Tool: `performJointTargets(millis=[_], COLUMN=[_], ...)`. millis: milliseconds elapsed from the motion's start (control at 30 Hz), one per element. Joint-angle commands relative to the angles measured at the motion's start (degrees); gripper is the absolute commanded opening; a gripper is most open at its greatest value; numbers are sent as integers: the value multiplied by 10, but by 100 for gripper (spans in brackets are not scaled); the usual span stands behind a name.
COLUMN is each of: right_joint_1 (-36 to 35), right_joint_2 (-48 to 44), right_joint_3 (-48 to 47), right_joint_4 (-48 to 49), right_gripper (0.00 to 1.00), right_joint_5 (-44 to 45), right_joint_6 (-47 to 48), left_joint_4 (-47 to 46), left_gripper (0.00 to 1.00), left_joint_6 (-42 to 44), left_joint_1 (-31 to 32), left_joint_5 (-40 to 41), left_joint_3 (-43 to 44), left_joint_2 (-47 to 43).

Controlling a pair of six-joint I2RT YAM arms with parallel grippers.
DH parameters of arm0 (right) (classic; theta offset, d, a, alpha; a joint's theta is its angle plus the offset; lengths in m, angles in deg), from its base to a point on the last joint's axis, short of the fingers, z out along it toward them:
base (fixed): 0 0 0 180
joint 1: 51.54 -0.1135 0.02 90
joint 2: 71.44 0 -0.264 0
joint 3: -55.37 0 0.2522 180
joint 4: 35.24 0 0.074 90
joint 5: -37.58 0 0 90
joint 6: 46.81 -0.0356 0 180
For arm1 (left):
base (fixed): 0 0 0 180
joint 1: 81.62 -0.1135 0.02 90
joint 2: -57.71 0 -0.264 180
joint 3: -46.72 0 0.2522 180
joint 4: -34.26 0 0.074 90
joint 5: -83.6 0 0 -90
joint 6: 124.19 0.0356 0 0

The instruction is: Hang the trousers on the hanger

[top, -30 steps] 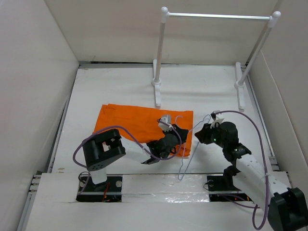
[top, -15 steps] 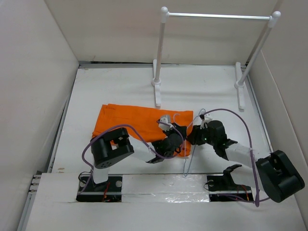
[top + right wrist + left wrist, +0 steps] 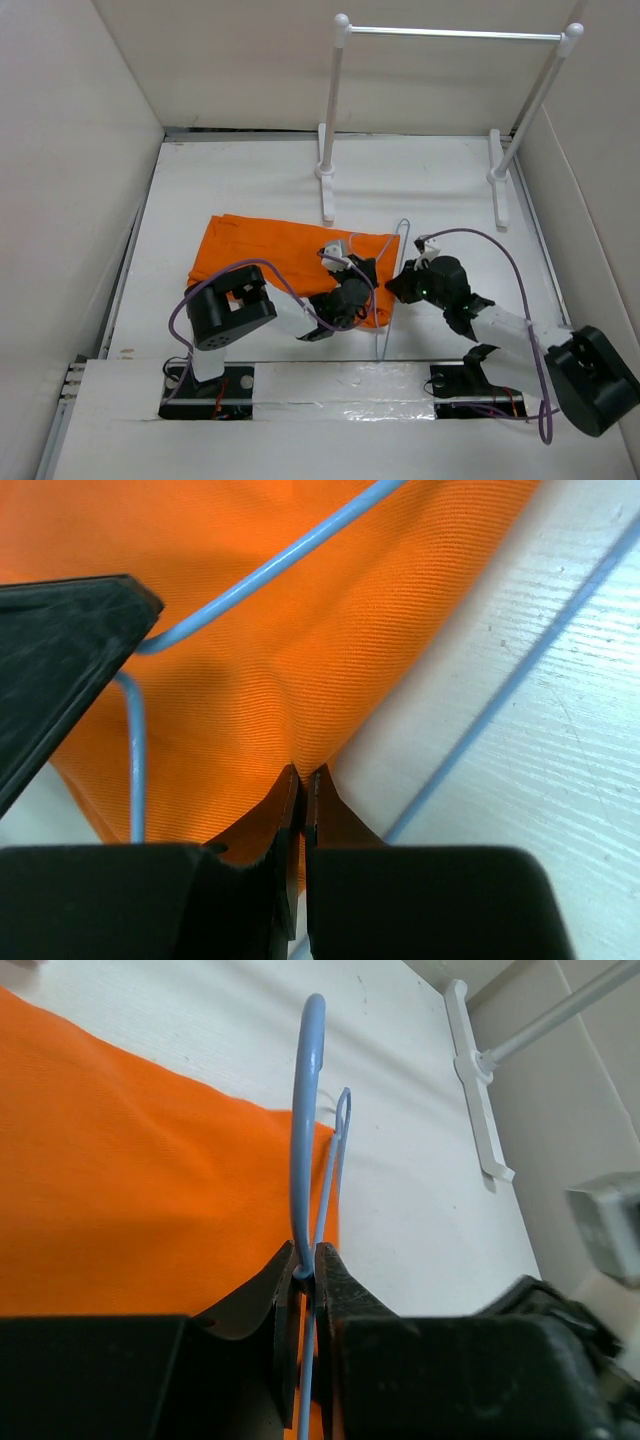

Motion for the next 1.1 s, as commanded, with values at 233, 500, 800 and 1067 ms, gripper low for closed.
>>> performJointTargets(millis=[233, 500, 800, 1067], right_joint_1=[32, 99, 147, 153], right_joint_2=[-259, -313, -343, -299], right_joint_3=[13, -28, -38, -40], right_joint_4=[-166, -258, -264, -245], right_gripper=[0, 0, 0, 0], right_joint_5=[53, 49, 49, 48], right_joint_6=[22, 59, 50, 55], left_joint_4=[4, 66, 127, 130], left_gripper=[0, 0, 0, 0], left_joint_6=[97, 64, 56, 128], left_joint_1=[-32, -37, -37, -42], left_joint_5=[59, 83, 93, 102], left_joint_3=[-85, -154, -208, -212], left_joint_2=[-69, -141, -234, -275])
